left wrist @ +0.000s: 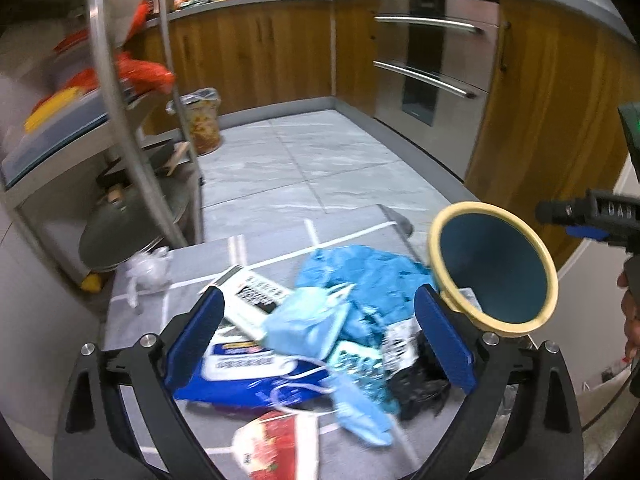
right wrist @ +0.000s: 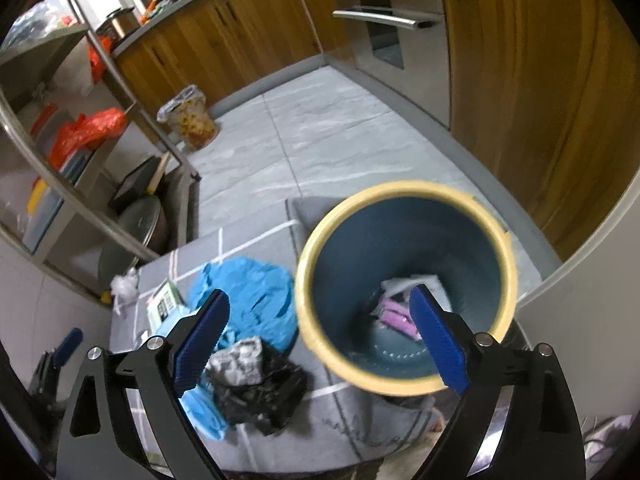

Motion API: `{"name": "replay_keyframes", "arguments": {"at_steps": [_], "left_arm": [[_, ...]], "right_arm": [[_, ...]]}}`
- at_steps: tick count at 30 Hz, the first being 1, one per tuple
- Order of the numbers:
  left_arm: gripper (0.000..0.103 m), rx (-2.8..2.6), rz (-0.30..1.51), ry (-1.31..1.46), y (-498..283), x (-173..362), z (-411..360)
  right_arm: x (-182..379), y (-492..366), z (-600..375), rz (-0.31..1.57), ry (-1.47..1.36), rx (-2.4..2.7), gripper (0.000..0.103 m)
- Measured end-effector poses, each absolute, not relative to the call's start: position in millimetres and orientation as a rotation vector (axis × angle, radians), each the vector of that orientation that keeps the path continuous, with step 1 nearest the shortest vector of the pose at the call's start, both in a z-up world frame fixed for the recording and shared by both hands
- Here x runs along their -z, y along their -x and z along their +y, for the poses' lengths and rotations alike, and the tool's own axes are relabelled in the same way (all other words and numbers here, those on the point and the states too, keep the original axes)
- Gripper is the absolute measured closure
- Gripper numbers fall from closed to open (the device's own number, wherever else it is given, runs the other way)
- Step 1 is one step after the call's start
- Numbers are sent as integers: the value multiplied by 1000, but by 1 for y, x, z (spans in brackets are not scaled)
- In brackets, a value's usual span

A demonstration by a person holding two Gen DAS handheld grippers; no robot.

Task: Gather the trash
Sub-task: 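Move both open tools back over the trash pile, then grasp the clear plastic bag with the left tool while the right tool grasps the black bag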

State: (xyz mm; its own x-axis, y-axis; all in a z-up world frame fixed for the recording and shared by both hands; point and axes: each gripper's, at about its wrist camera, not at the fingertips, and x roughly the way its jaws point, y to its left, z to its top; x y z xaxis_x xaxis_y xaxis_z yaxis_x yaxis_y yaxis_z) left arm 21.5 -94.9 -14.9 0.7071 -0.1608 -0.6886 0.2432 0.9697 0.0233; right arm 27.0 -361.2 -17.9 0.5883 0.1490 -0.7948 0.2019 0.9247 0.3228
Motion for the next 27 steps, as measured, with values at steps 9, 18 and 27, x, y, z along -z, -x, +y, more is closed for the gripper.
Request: {"name": "replay_keyframes", "arguments": {"at_steps": [9, 18, 27], "left_arm": [[8, 79, 789, -44, -18, 23, -31], [8, 0, 810, 13, -17, 27, 7], [8, -50, 801, 8, -23, 18, 46]], "right_arm": [[23, -21, -308, 986, -296, -39, 12], [31, -15, -265, 1022, -221, -89, 12], [51, -10, -238, 1073, -175, -119, 12]]}}
